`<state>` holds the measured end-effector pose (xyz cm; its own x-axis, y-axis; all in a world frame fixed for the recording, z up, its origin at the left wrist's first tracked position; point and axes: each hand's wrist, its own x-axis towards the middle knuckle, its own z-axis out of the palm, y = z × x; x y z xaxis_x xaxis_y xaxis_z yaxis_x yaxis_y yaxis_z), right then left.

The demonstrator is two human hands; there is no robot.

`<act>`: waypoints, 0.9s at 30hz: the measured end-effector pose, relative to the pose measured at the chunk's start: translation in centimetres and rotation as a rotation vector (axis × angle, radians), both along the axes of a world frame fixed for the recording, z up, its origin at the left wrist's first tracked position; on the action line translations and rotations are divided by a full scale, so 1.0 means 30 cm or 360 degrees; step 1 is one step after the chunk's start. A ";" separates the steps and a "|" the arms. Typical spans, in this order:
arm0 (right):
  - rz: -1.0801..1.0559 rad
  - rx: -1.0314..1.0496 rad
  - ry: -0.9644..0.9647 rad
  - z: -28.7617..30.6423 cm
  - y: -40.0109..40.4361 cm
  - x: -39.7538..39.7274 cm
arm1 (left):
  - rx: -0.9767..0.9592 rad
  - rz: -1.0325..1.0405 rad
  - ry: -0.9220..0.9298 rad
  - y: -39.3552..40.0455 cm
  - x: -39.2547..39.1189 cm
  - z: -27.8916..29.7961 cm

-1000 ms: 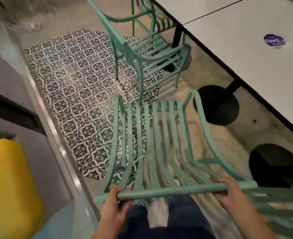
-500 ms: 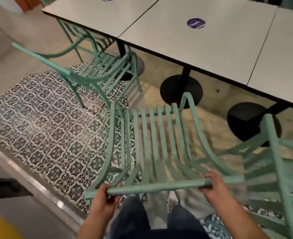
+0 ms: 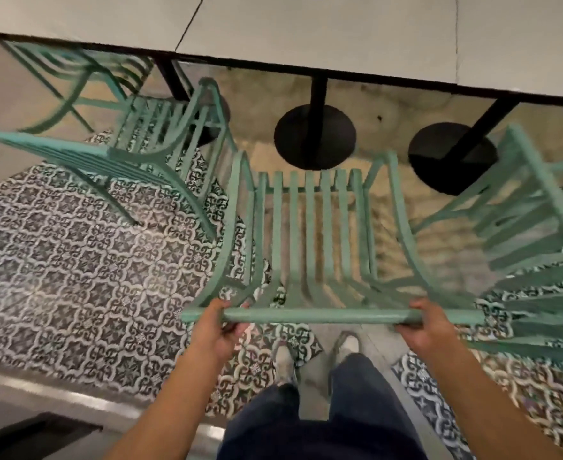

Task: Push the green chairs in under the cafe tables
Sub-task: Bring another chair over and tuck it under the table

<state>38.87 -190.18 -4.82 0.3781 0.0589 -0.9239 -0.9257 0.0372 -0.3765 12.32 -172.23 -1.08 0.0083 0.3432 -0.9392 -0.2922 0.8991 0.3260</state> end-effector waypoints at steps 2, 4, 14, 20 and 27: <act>-0.0108 0.0061 -0.0008 -0.011 0.011 -0.050 | -0.0012 -0.0039 -0.0006 0.049 -0.030 -0.006; -0.0175 0.0128 -0.0019 -0.016 0.028 -0.091 | -0.0010 -0.0092 -0.0001 0.092 -0.052 -0.015; -0.0273 0.0133 -0.0022 -0.043 0.085 -0.224 | 0.0034 -0.0105 -0.0014 0.216 -0.150 -0.072; -0.0291 0.0091 -0.0095 -0.019 0.189 -0.345 | 0.0123 -0.0388 0.0032 0.363 -0.227 -0.065; 0.0190 -0.0776 -0.1337 0.035 0.101 -0.404 | 0.1131 -0.1039 0.0936 0.379 -0.320 -0.133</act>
<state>26.76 -187.15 -3.76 0.9405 -0.1775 -0.2899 -0.3369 -0.3742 -0.8640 2.72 -160.85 -5.06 0.0029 0.8930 -0.4501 0.5330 0.3794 0.7563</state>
